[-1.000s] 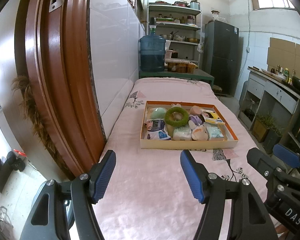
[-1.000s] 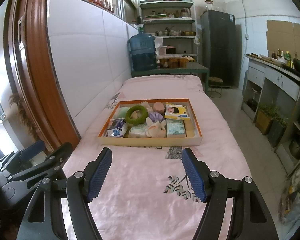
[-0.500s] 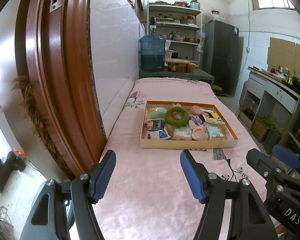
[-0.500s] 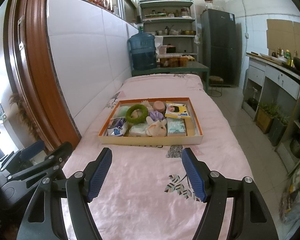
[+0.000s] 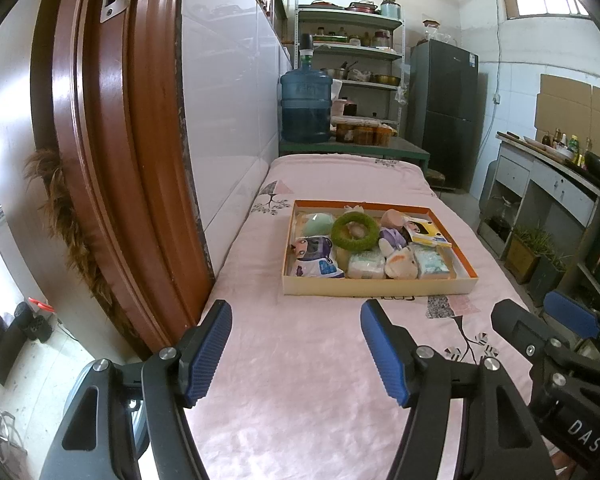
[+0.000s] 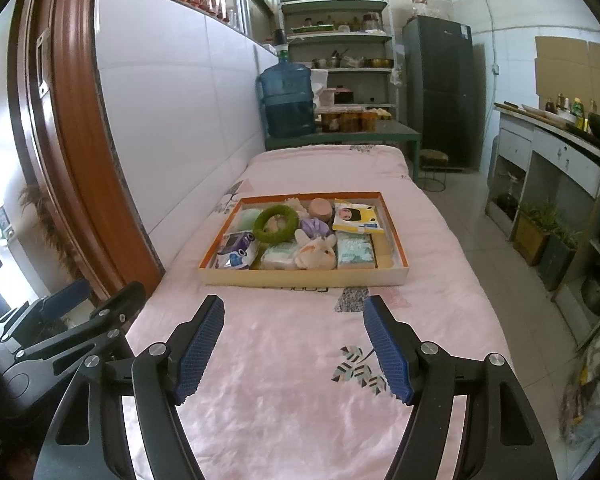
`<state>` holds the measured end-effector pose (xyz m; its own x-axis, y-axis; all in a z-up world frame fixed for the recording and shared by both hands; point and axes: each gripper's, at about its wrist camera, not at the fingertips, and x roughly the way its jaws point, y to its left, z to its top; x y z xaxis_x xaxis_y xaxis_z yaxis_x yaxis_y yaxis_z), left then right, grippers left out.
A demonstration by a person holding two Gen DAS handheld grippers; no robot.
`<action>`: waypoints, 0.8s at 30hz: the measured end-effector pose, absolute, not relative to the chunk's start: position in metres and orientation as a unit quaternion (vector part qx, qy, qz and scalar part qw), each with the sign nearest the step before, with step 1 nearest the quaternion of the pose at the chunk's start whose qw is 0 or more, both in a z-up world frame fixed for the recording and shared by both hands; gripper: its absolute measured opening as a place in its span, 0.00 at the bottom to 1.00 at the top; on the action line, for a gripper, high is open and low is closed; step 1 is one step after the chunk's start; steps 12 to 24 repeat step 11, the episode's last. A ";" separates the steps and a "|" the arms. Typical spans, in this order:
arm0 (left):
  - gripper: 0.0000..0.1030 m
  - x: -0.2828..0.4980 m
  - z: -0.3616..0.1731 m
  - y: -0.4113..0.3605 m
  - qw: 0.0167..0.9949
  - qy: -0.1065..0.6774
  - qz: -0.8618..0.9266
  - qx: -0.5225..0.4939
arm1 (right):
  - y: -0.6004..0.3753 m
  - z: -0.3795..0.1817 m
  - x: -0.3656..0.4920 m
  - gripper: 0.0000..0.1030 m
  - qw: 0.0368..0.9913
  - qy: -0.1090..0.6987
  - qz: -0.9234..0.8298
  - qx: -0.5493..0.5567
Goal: Organize soft objects
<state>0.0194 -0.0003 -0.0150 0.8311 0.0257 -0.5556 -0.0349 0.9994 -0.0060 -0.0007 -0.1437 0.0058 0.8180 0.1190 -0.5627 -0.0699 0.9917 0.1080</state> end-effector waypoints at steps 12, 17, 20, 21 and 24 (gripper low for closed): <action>0.65 0.015 -0.017 0.004 0.959 0.284 0.019 -0.006 | -0.141 -0.002 -0.001 0.72 0.950 0.303 0.054 0.045; 0.65 0.015 -0.017 0.004 0.959 0.284 0.019 -0.006 | -0.141 -0.002 -0.001 0.72 0.950 0.303 0.054 0.045; 0.65 0.015 -0.017 0.004 0.959 0.284 0.019 -0.006 | -0.141 -0.002 -0.001 0.72 0.950 0.303 0.054 0.045; 0.65 0.015 -0.017 0.004 0.959 0.284 0.019 -0.006 | -0.141 -0.002 -0.001 0.72 0.950 0.303 0.054 0.045; 0.65 0.015 -0.017 0.004 0.959 0.284 0.019 -0.006 | -0.141 -0.002 -0.001 0.72 0.950 0.303 0.054 0.045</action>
